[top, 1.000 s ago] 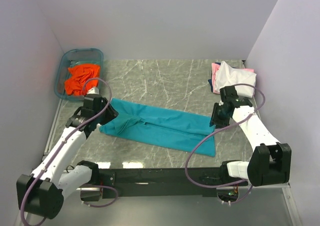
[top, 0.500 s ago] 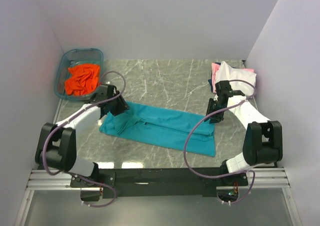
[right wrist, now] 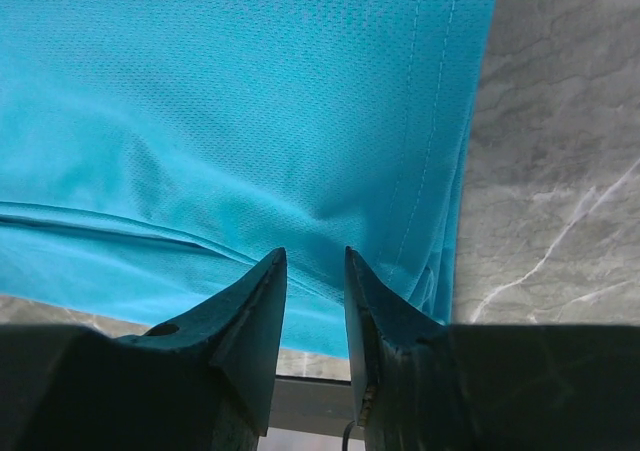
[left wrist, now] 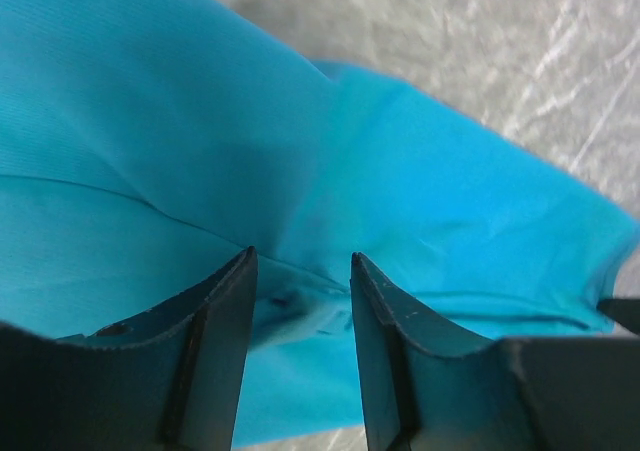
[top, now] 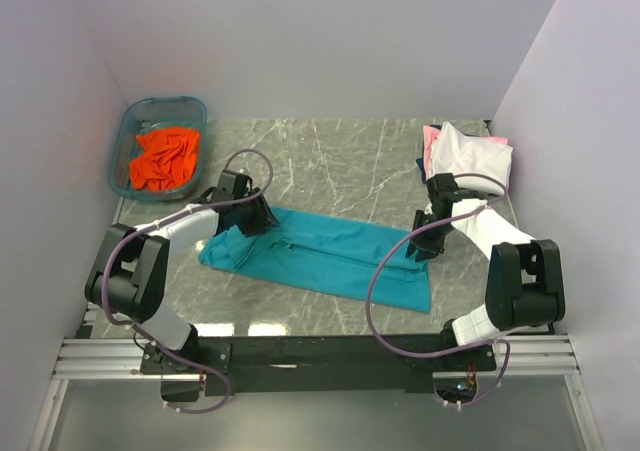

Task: Fold and stack the t-shirts
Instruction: Fold the tshirt

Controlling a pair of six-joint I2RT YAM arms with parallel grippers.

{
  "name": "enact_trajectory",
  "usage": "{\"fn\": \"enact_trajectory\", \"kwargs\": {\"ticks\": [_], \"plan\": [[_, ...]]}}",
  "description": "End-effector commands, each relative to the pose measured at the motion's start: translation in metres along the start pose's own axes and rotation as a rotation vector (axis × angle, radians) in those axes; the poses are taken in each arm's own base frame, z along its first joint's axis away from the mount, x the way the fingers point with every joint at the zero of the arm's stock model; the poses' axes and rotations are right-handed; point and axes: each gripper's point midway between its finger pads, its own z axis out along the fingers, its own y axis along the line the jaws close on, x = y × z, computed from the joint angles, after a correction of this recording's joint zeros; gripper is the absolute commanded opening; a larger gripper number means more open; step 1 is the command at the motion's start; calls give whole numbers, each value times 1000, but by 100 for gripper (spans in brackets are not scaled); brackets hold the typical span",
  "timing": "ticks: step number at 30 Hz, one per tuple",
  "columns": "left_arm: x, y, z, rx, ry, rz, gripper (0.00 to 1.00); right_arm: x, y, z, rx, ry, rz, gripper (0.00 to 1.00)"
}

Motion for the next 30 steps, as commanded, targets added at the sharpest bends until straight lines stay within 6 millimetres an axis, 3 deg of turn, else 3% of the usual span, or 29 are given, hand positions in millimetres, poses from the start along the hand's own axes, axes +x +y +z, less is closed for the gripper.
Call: {"fn": "enact_trajectory", "kwargs": {"ticks": [1, 9, 13, 23, 26, 30], "plan": [[3, -20, -8, 69, 11, 19, 48, -5, 9, -8, -30, -43, -8, 37], [20, -25, -20, 121, 65, 67, 48, -1, 11, -2, -27, -17, -12, 36], [32, -39, -24, 211, 147, 108, 48, 1, 13, 0, -24, -9, -19, 36], [67, -53, -31, 359, 355, 155, 48, 3, 12, 0, -11, -9, -31, 35], [70, -57, -35, 389, 367, 161, 48, 2, 12, -3, -9, -18, -36, 35], [57, -70, -47, 413, 317, 173, 48, -3, 13, -11, 0, -40, -44, 35]]}}
